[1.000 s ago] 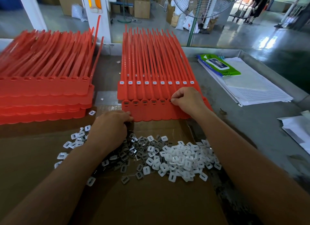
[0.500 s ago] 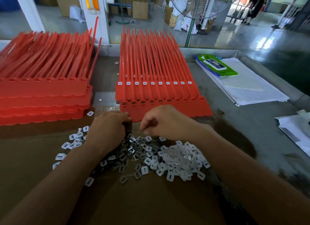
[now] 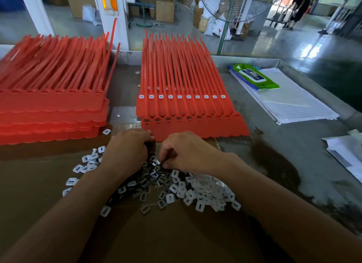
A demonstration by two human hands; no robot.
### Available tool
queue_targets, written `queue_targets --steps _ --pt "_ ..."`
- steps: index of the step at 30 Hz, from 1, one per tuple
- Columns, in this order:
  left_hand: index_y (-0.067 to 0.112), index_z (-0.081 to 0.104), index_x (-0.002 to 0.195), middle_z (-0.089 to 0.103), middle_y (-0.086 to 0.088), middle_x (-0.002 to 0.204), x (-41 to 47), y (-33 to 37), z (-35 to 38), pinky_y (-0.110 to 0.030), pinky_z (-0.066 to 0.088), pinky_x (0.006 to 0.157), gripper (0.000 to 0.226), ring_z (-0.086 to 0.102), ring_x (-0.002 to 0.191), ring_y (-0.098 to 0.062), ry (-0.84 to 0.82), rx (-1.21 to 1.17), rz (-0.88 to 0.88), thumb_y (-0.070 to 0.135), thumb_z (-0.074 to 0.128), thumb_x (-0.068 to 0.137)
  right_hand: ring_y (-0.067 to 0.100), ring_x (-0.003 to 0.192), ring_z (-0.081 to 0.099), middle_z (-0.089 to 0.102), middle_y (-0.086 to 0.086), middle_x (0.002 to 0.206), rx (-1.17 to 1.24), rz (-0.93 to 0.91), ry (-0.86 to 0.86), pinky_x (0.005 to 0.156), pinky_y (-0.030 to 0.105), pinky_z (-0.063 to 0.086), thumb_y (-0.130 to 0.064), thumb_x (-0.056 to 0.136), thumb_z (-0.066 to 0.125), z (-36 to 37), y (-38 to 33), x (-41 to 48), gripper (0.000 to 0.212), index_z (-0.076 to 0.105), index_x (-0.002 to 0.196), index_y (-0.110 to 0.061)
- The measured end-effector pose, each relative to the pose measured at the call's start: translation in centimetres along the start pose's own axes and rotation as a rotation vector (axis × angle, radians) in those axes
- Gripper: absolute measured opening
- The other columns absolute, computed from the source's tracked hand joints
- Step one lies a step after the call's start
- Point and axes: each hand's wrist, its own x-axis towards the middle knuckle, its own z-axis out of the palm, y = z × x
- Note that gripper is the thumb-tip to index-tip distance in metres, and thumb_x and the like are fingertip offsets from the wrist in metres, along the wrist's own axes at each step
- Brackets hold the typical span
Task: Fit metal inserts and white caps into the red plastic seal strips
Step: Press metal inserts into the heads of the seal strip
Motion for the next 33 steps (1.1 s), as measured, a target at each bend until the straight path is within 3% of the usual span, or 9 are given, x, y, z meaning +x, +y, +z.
queue_targets --steps 2,6,11,18,23,27,29,31,33 --pt "0.015 0.065 0.110 0.055 0.000 0.127 0.0 0.0 0.0 -0.040 0.038 0.100 0.042 0.049 0.118 -0.020 0.001 0.004 -0.001 -0.003 0.049 0.076 -0.001 0.076 0.050 0.058 -0.012 0.084 0.035 -0.002 0.007 0.076 0.019 0.047 -0.011 0.080 0.067 0.0 0.1 -0.1 0.009 0.066 0.088 -0.014" --pt "0.015 0.065 0.109 0.057 0.000 0.126 0.0 0.0 0.0 -0.040 0.040 0.098 0.041 0.051 0.116 -0.020 0.010 0.006 0.011 -0.003 0.049 0.076 -0.007 0.065 0.048 0.050 -0.021 0.069 0.129 -0.009 0.050 0.061 0.005 0.038 -0.009 0.082 0.064 -0.2 0.2 -0.4 0.012 0.058 0.079 -0.019" --pt "0.016 0.066 0.107 0.058 -0.001 0.123 0.0 -0.1 0.1 -0.039 0.041 0.097 0.040 0.052 0.114 -0.021 0.016 0.003 0.016 -0.003 0.050 0.076 -0.006 0.067 0.050 0.052 -0.021 0.073 0.174 -0.011 0.078 0.061 0.005 0.038 -0.010 0.087 0.058 -0.4 0.5 -0.5 0.008 0.065 0.090 -0.013" --pt "0.017 0.065 0.110 0.056 0.003 0.127 0.1 -0.1 0.1 -0.037 0.038 0.100 0.043 0.048 0.119 -0.019 0.009 0.018 -0.012 -0.004 0.047 0.077 -0.008 0.064 0.048 0.050 -0.018 0.072 0.205 0.046 0.112 0.057 0.004 0.037 -0.015 0.088 0.058 -0.7 1.4 -0.8 0.008 0.057 0.083 -0.020" --pt "0.018 0.064 0.111 0.054 0.005 0.128 0.1 -0.1 0.2 -0.035 0.036 0.102 0.045 0.045 0.121 -0.017 0.008 0.020 -0.021 -0.004 0.046 0.077 0.003 0.068 0.059 0.060 -0.011 0.074 0.233 0.068 0.167 0.061 0.010 0.046 -0.014 0.087 0.060 -1.0 2.1 -1.2 0.005 0.061 0.084 -0.018" --pt "0.018 0.064 0.112 0.054 0.005 0.128 0.2 -0.1 0.2 -0.034 0.035 0.102 0.044 0.045 0.122 -0.016 0.010 0.015 -0.023 -0.005 0.046 0.078 -0.007 0.073 0.057 0.060 -0.019 0.077 0.218 0.065 0.213 0.069 0.004 0.044 -0.009 0.087 0.060 -1.3 3.0 -1.5 0.013 0.069 0.095 -0.014" --pt "0.018 0.064 0.112 0.054 0.005 0.128 0.2 -0.2 0.3 -0.033 0.034 0.102 0.045 0.045 0.122 -0.016 0.009 0.017 -0.025 -0.005 0.046 0.078 -0.006 0.081 0.057 0.063 -0.014 0.086 0.210 0.089 0.234 0.076 0.006 0.044 -0.007 0.087 0.059 -1.6 3.7 -1.7 0.019 0.068 0.101 -0.014" --pt "0.018 0.064 0.112 0.054 0.005 0.128 0.2 -0.2 0.3 -0.033 0.034 0.102 0.044 0.046 0.121 -0.016 0.014 0.013 -0.026 -0.004 0.046 0.078 -0.003 0.081 0.058 0.065 -0.011 0.087 0.205 0.124 0.274 0.077 0.010 0.046 -0.008 0.086 0.061 -2.1 4.3 -1.8 0.014 0.067 0.096 -0.016" --pt "0.018 0.064 0.111 0.055 0.005 0.128 0.2 -0.2 0.3 -0.032 0.034 0.101 0.044 0.046 0.121 -0.016 0.020 0.013 -0.025 -0.004 0.046 0.078 -0.006 0.075 0.056 0.060 -0.018 0.078 0.181 0.163 0.330 0.067 0.010 0.045 -0.010 0.084 0.062 -2.7 5.1 -2.0 0.015 0.063 0.081 -0.025"
